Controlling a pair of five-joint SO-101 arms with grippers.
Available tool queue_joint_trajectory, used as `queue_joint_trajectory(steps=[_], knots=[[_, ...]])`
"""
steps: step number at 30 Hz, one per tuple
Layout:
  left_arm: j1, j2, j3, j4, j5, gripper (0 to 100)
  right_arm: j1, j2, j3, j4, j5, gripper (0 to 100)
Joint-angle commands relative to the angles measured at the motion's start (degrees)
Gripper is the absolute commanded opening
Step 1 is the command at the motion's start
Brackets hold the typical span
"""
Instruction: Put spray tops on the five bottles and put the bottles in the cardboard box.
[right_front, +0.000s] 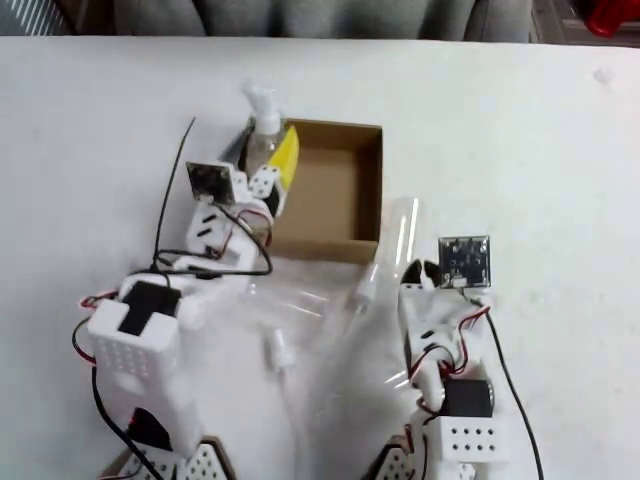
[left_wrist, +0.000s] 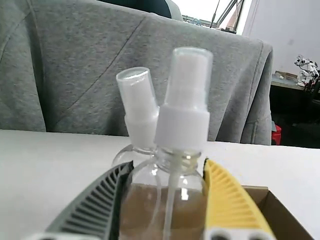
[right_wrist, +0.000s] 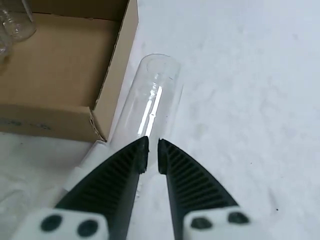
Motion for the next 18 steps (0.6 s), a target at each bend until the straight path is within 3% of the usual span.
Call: queue_joint_trajectory(steps=[1, 18], knots=[[-1.71, -0.75, -2.99, 0.35, 0.79, 9, -0.66, -0.57, 0.79, 0.4, -0.09, 1.5], [-2.07, 3.3, -2.99, 0.35, 0.88, 18, -0.48, -0.66, 0.79, 0.4, 0.0, 1.5]])
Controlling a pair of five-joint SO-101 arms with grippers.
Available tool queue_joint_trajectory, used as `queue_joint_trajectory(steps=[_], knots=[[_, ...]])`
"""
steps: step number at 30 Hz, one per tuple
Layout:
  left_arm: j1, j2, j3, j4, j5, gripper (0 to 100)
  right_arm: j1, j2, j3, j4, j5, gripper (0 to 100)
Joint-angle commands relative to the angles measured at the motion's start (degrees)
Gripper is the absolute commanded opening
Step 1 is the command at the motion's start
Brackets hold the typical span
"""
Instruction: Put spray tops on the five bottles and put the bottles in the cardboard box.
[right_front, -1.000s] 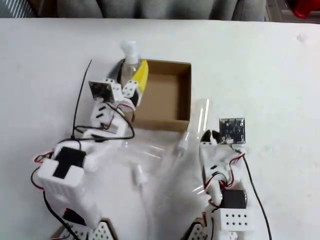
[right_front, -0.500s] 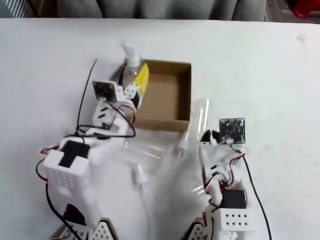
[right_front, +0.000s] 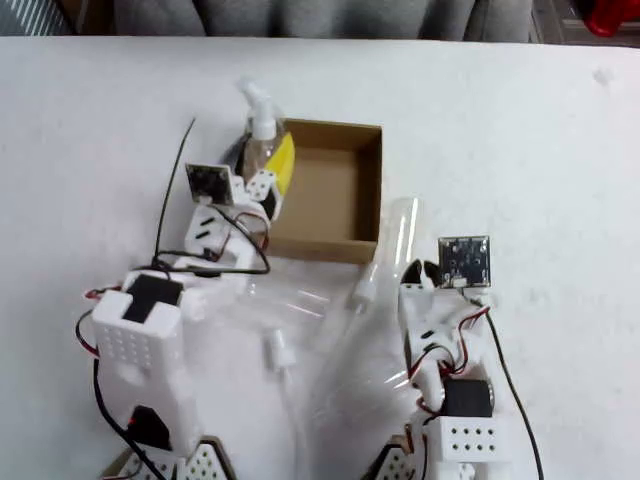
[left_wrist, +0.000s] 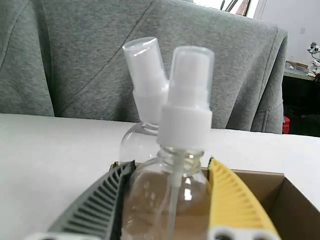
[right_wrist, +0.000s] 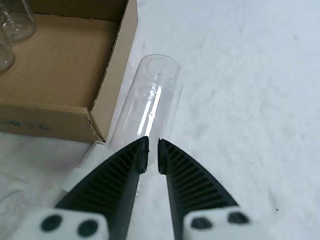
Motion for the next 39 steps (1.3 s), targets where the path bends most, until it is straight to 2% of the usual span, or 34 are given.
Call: queue_joint_trajectory(steps=[1, 14, 17, 22, 39], knots=[[-1.01, -0.57, -1.93, 0.44, 0.53, 18, -0.4, -0.66, 0.79, 0.4, 0.0, 1.5], [-1.1, -3.21, 1.05, 1.93, 0.62, 18, -0.22, -0.75, 0.79, 0.4, 0.0, 1.5], [-1.1, -4.79, 3.08, 2.11, 0.62, 22, -0.22, -0.75, 0.79, 0.4, 0.0, 1.5], [-1.01, -6.37, 3.25, 6.86, 0.62, 26, -0.22, -0.75, 0.79, 0.4, 0.0, 1.5], [-1.19, -6.81, 3.6, 6.86, 2.02, 26, -0.22, -0.48, 0.79, 0.4, 2.02, 1.5]])
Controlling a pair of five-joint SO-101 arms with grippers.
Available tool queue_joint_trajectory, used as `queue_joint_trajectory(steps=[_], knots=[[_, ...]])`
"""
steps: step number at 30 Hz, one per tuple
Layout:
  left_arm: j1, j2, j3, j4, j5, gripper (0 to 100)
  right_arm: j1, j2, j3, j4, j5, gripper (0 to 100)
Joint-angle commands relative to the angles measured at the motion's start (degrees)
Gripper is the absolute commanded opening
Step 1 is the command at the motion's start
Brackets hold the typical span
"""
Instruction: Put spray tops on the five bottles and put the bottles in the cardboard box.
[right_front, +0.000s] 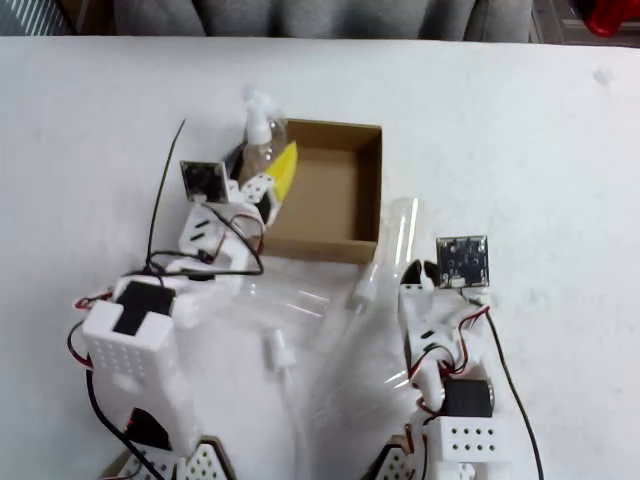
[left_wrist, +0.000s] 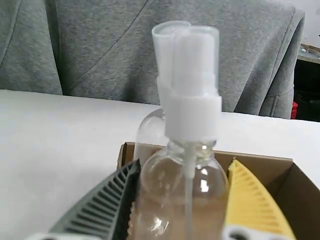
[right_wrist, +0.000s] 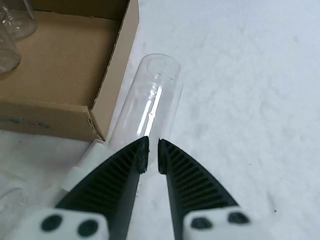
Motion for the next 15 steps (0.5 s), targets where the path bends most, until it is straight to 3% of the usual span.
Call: queue_joint_trajectory(steps=[1, 6, 12, 15], knots=[[-0.4, -2.95, 0.35, 0.7, 0.79, 26, -0.22, -0.48, 0.79, 0.4, 1.05, 1.5], [-0.31, -2.95, 0.44, 1.05, 0.79, 24, -0.22, -0.57, 0.79, 0.4, 1.14, 1.5], [-0.31, -2.95, 0.44, -1.41, -0.18, 1, -0.22, -0.75, 0.79, 0.4, 0.97, 1.5], [0.04, -2.95, 2.29, -4.31, -2.11, 5, -0.22, -0.75, 0.79, 0.31, 0.97, 1.5]])
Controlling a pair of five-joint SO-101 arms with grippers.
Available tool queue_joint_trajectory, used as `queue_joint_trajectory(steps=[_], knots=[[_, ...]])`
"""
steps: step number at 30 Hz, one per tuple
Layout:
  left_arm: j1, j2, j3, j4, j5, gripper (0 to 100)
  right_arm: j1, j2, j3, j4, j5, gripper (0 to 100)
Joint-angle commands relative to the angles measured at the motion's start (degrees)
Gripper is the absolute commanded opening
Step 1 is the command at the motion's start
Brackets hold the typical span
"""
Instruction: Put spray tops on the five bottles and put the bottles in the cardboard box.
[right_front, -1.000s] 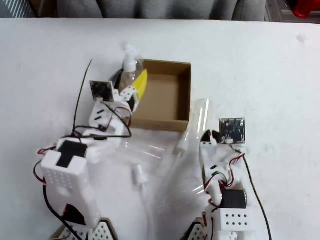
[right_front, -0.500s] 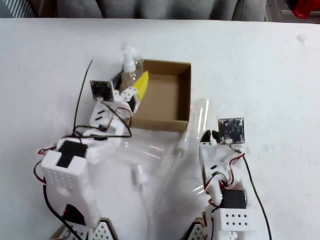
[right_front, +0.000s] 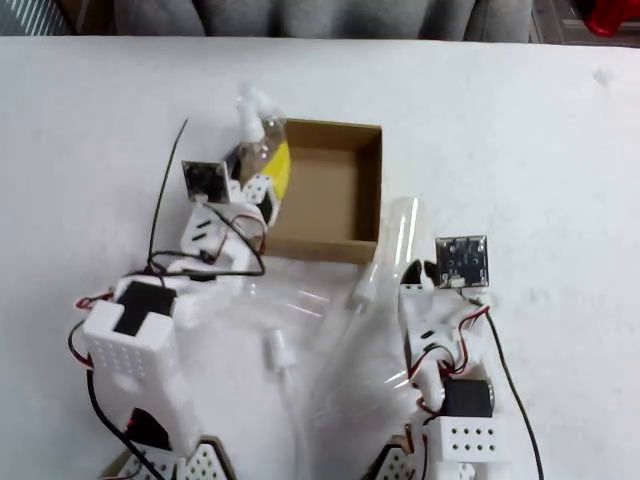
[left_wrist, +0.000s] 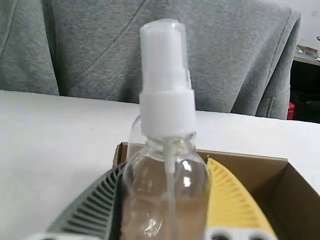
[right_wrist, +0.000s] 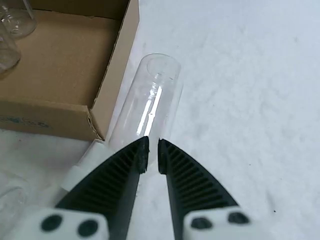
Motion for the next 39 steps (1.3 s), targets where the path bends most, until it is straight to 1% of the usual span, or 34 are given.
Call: queue_joint_trajectory(steps=[1, 4, 10, 13, 16, 19, 26, 35, 39], knots=[[-0.13, -2.95, 1.93, -3.6, -2.2, 4, -0.22, -0.75, 0.79, 0.31, 0.62, 1.5], [-0.04, -2.95, 2.29, -5.19, -2.46, 2, -0.22, -0.75, 0.79, 0.22, 0.62, 1.5], [-0.13, -2.95, 2.37, -6.42, -2.55, 2, -0.22, -0.75, 0.79, 0.13, 0.62, 1.5], [-0.31, -2.95, 3.16, -10.81, -2.55, 2, -0.22, -0.75, 0.79, 0.13, 0.62, 1.5], [-0.13, -2.95, 4.57, -17.49, -2.37, 2, -0.22, -0.75, 0.79, 0.13, 0.53, 1.5], [-0.22, -2.95, 4.4, -20.31, -2.2, 2, -0.22, -0.75, 0.79, 0.13, 0.53, 1.5], [-0.48, -2.42, 1.85, -20.48, -2.64, 2, -0.22, -0.75, 0.79, 0.13, 0.53, 1.5], [-0.57, -2.24, -0.35, -18.73, -2.73, 2, -0.22, -0.75, 0.79, 0.13, 0.53, 1.5], [-0.57, -2.24, -2.29, -14.77, -2.73, 2, -0.22, -0.75, 0.79, 0.13, 0.53, 1.5]])
